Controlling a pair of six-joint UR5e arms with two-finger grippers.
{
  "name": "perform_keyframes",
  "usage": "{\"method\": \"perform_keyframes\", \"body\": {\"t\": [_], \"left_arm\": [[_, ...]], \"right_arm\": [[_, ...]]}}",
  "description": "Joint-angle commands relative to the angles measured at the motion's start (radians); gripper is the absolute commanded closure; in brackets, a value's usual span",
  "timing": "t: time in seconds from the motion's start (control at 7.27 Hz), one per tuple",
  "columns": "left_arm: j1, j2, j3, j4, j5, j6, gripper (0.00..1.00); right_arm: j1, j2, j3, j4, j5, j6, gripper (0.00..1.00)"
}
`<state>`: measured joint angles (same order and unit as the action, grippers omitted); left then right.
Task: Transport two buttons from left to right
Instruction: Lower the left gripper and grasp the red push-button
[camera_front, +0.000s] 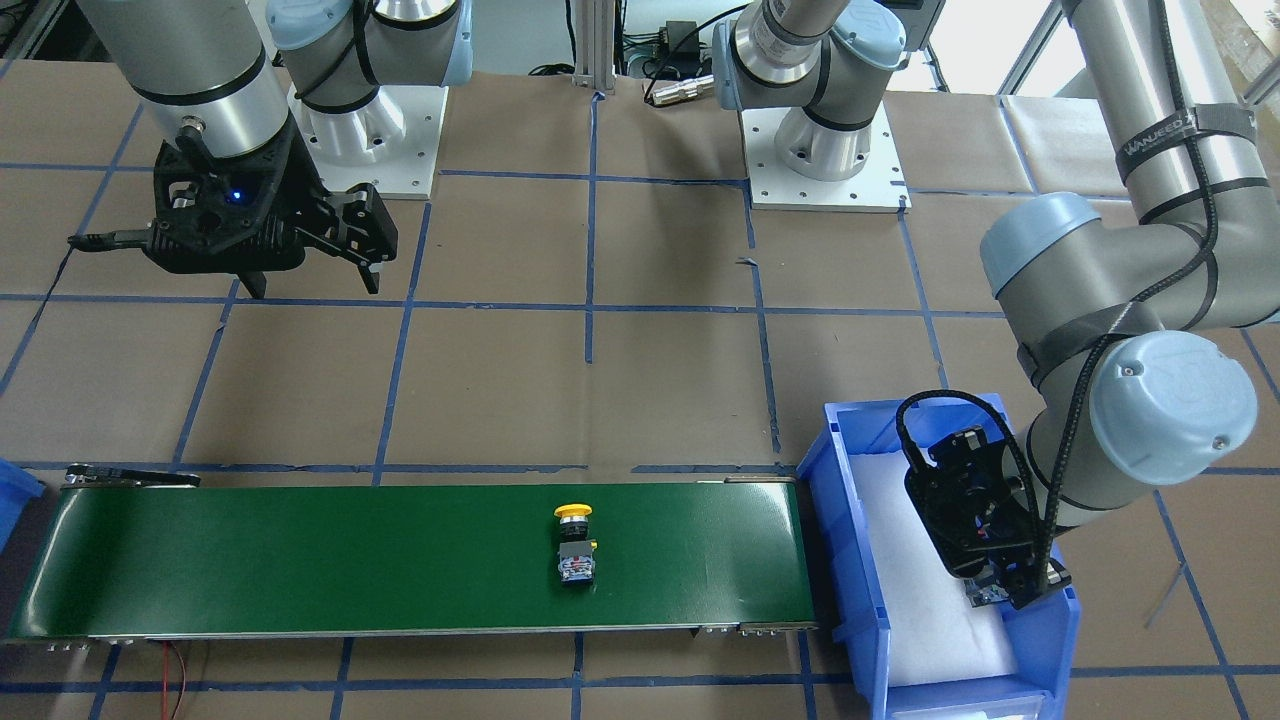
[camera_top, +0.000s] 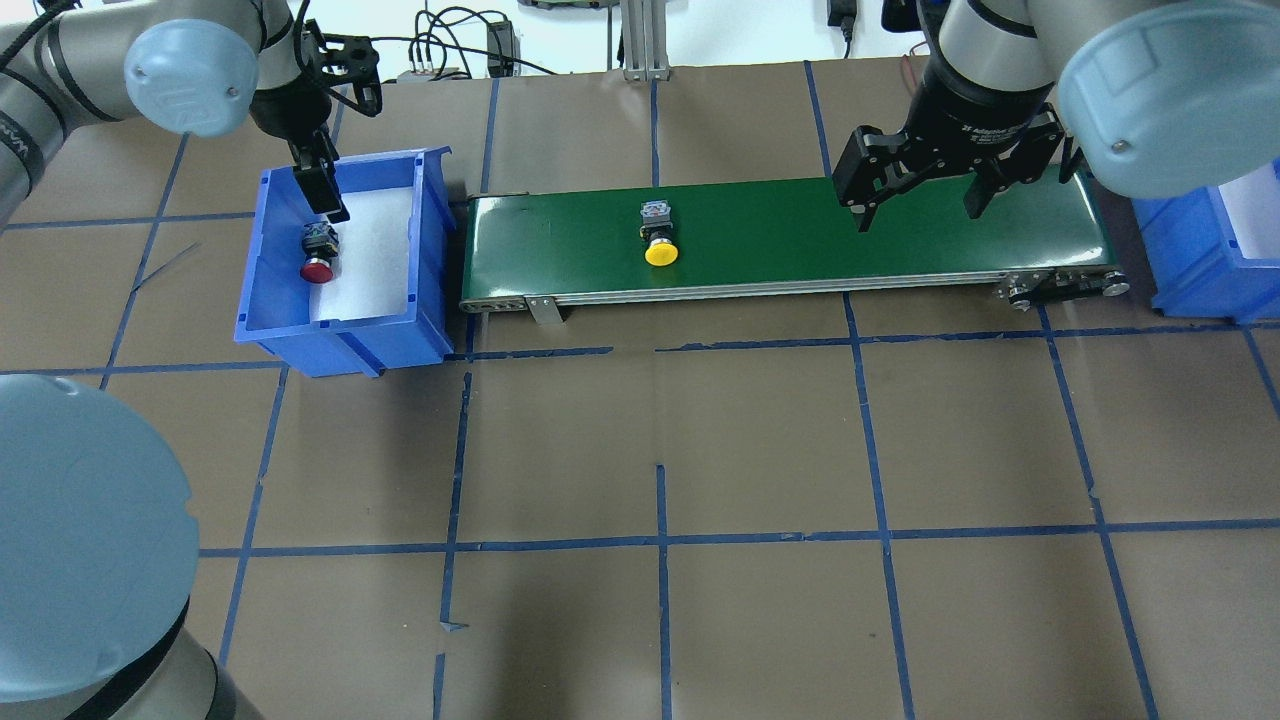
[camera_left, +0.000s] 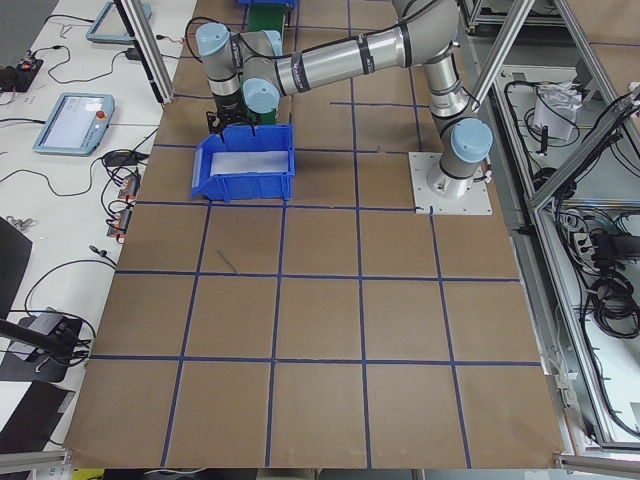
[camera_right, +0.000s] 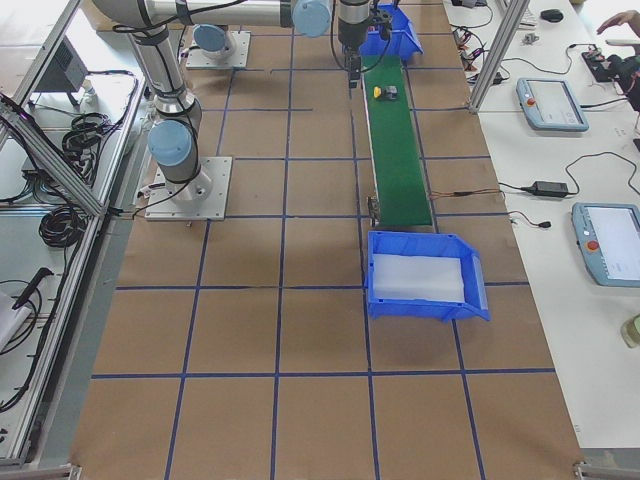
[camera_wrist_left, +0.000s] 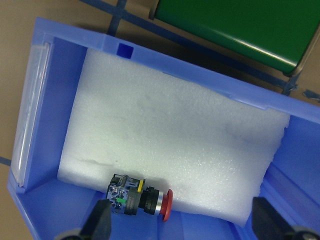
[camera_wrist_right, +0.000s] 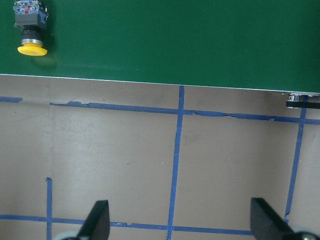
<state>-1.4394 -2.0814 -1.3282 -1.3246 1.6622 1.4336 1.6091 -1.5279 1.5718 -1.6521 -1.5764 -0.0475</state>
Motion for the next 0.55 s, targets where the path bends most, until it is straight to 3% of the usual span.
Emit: {"method": "perform_keyframes", "body": {"t": [0.0, 0.41], "left_arm": [[0.011, -0.023, -0.012, 0.033, 0.002, 0.126, 0.0], [0.056, -0.055, -0.035, 0.041, 0.005, 0.174, 0.0]], "right_arm": [[0.0, 0.0, 0.0, 0.0, 0.001, 0.0, 0.0], [0.0, -0.002, 0.0, 0.0, 0.001, 0.0, 0.0]]}}
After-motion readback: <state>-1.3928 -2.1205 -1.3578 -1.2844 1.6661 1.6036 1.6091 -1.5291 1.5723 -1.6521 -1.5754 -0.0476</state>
